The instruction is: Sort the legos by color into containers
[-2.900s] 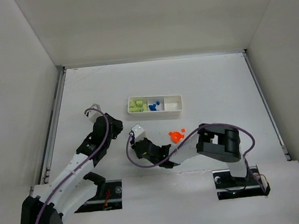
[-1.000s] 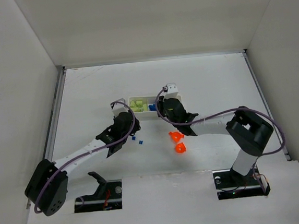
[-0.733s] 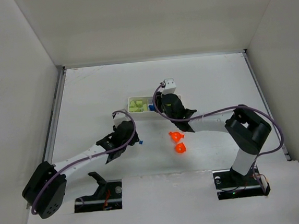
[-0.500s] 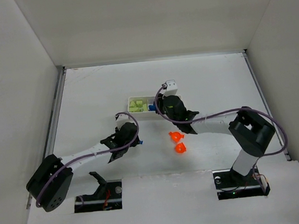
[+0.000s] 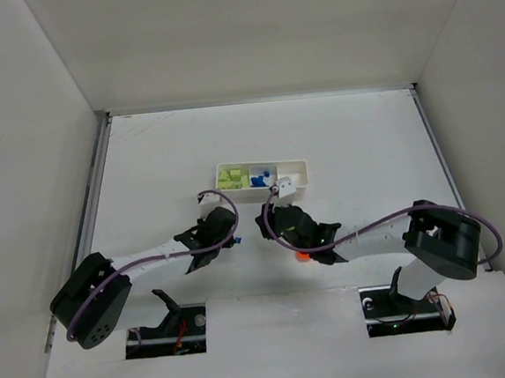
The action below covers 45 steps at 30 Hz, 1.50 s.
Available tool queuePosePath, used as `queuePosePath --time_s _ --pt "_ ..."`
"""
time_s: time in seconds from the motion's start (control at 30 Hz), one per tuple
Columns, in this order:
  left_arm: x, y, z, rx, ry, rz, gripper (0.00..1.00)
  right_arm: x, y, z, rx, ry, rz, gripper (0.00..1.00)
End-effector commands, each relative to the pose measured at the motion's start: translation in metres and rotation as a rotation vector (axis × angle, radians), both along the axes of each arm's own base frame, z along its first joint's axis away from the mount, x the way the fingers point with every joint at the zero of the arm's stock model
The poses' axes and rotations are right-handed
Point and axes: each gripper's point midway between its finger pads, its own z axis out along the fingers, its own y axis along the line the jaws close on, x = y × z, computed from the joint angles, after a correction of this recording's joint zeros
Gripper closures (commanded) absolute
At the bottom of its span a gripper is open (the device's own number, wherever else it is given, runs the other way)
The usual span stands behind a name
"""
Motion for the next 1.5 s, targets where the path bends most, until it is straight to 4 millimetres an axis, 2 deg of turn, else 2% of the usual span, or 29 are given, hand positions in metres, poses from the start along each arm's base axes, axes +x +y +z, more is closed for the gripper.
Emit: queuePosePath --time_s 0.0,0.07,0.17,0.3,0.43,0.7,1.03,1.17,1.23,1.47 --pt "0.002 0.009 0.001 0.007 -0.017 0.022 0.87 -0.024 0.016 -0.004 0.062 0.029 0.026 0.65" --pt "0.005 0.014 0.010 -0.015 -0.042 0.045 0.88 -0.044 0.029 -0.016 0.049 0.054 0.072 0.63" --pt "0.010 0.020 0.027 -0.067 -0.082 0.081 0.89 -0.062 0.050 -0.027 0.042 0.077 0.109 0.54" --pt "0.017 0.030 0.052 -0.121 -0.135 0.128 0.89 -0.067 0.067 -0.034 0.047 0.093 0.097 0.53" --pt "0.021 0.036 0.065 -0.157 -0.156 0.148 0.88 -0.063 0.077 -0.044 0.048 0.110 0.068 0.56" --pt "0.022 0.042 0.062 -0.158 -0.154 0.164 0.88 -0.054 0.079 -0.072 -0.020 0.151 0.005 0.56" --pt "0.022 0.044 0.059 -0.169 -0.147 0.168 0.88 -0.043 0.066 -0.082 -0.125 0.130 -0.081 0.61" --pt "0.023 0.044 0.059 -0.167 -0.146 0.169 0.88 -0.037 0.056 -0.082 -0.175 0.110 -0.129 0.57" --pt "0.024 0.043 0.058 -0.166 -0.146 0.166 0.88 -0.037 0.060 -0.083 -0.173 0.111 -0.129 0.53" --pt "0.024 0.044 0.057 -0.162 -0.146 0.167 0.88 -0.036 0.074 -0.090 -0.173 0.120 -0.111 0.56"
